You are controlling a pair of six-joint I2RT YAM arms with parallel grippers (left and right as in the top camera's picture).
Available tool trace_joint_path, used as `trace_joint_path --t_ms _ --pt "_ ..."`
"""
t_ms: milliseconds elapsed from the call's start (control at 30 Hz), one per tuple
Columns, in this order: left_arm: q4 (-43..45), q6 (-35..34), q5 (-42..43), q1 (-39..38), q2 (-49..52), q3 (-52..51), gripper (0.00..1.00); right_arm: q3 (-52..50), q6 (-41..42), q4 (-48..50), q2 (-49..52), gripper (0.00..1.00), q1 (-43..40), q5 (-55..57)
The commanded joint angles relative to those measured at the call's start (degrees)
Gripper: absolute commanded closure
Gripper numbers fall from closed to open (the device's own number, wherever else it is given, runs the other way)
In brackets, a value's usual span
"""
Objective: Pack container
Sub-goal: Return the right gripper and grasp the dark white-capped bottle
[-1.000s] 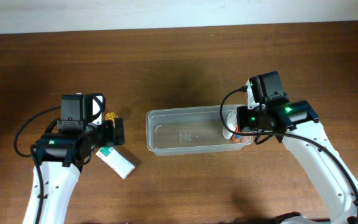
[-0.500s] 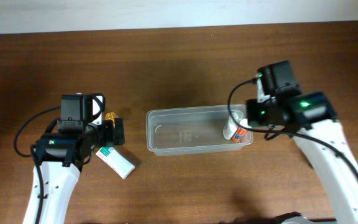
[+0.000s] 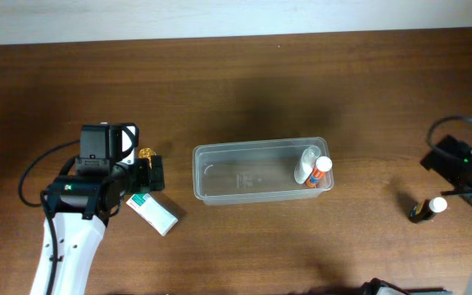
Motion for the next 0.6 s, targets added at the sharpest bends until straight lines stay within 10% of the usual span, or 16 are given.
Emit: trace_joint_path --t_ms 0,333,567 --pt "0.2 -0.5 0.4 0.2 0.4 1.1 0.01 -6.5 -3.4 2.4 2.8 0.02 -5.7 -4.8" --pt "0.2 -0.5 0.4 0.2 0.4 1.1 0.01 -11.5 -5.6 8.2 14.7 0.08 -9.4 -6.9" --pt "0.2 -0.5 0.4 0.2 0.6 1.1 0.01 -11.5 -5.5 10.8 19.0 0.38 -9.4 -6.9"
